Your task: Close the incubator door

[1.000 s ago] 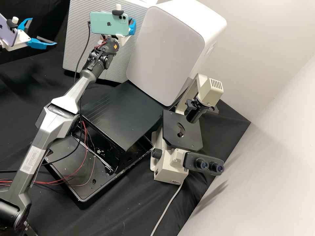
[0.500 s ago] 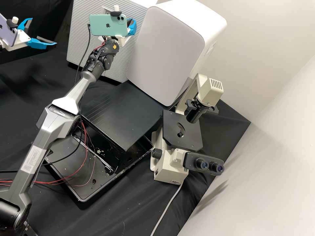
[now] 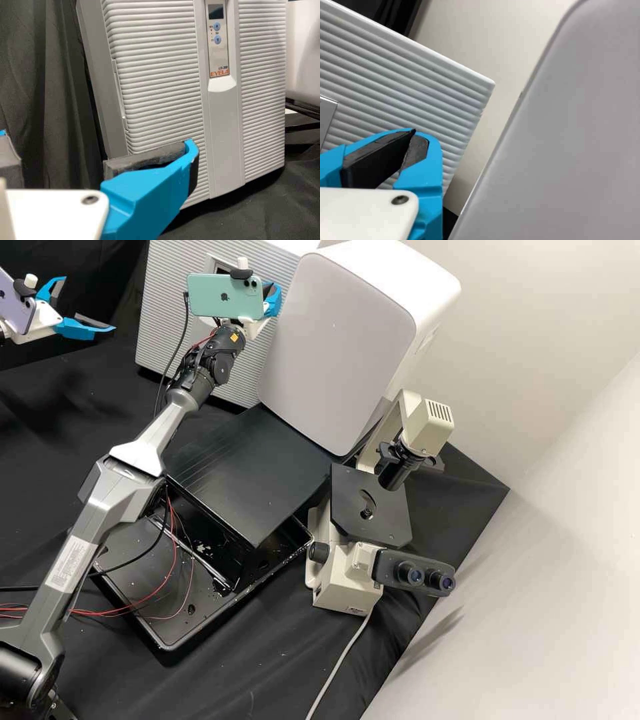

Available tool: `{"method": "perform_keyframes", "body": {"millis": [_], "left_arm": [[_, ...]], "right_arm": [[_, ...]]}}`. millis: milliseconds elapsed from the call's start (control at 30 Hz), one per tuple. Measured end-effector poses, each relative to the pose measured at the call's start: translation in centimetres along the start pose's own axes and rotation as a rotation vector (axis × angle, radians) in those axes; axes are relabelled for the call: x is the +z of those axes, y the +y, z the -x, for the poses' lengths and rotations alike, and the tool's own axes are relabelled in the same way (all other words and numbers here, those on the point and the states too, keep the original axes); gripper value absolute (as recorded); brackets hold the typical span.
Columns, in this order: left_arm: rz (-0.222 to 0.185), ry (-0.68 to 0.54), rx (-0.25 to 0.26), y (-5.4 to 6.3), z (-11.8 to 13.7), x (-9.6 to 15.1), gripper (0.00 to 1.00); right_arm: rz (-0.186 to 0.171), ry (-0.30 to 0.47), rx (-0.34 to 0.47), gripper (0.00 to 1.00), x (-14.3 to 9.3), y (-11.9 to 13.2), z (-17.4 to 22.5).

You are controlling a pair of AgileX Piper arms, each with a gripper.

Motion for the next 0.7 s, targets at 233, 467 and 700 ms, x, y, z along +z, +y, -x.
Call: {"method": "perform_keyframes", "body": {"millis": [233, 467, 700], "left_arm": [[0.0, 0.0, 0.0, 0.0, 0.0, 0.0, 1.0], [0.0, 0.0, 0.0, 0.0, 0.0, 0.0, 1.0], [0.0, 0.0, 0.0, 0.0, 0.0, 0.0, 1.0]], "right_arm": [[-0.043, 0.017, -0.042, 0.0, -0.5, 0.2, 0.7], [-0.09, 0.112, 0.089, 0.0, -2.4, 0.5, 7.4], [-0.113, 0.125, 0.228, 0.0, -1.4, 2.2, 13.8]]}}
